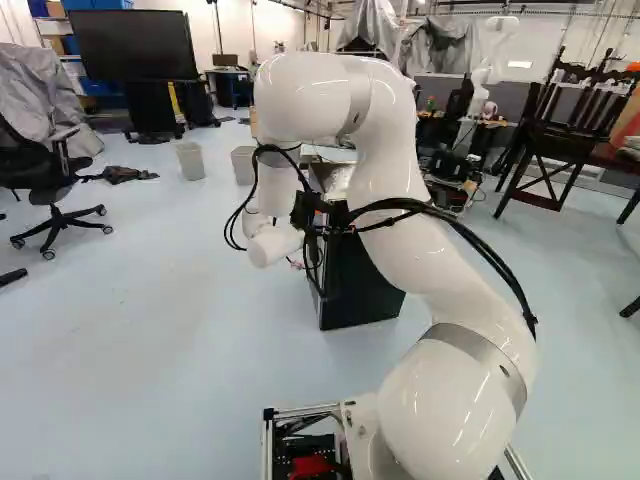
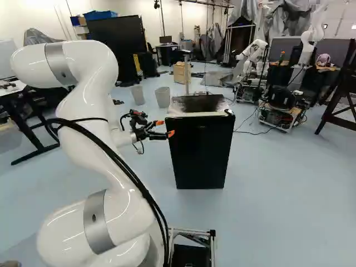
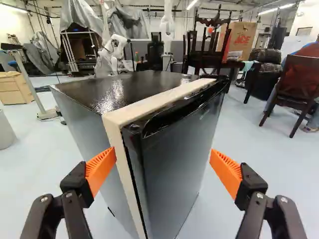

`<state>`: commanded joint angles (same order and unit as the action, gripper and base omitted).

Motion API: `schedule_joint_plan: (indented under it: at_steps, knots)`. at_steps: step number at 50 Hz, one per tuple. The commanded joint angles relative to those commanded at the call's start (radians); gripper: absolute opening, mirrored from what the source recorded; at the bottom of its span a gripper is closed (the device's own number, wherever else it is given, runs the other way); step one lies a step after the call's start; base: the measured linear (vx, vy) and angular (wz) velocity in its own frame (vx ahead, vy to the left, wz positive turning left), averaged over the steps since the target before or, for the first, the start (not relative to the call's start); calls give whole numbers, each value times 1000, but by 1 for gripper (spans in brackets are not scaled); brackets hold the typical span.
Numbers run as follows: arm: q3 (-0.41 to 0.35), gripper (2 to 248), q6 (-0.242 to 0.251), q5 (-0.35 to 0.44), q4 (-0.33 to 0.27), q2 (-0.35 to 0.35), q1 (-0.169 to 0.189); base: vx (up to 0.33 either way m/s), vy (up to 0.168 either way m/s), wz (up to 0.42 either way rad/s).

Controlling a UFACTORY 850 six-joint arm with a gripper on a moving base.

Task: Grab a drink from the fridge

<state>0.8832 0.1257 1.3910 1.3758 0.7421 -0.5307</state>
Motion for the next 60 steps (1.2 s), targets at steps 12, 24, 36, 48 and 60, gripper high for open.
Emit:
schedule_joint_plan:
  at_steps: [12, 24, 36, 48, 60]
  knots:
    - [1, 247, 0, 6, 0, 0, 4, 0, 0, 0]
    - [1, 247, 0, 13, 0, 0, 9, 0, 0, 0]
    - [-1, 247, 0, 19, 0, 0, 14, 0, 0, 0]
    - [-18, 247, 0, 22, 0, -9, 20, 0, 0, 0]
    - [-43, 247, 0, 22, 0, -21, 26, 0, 0, 0]
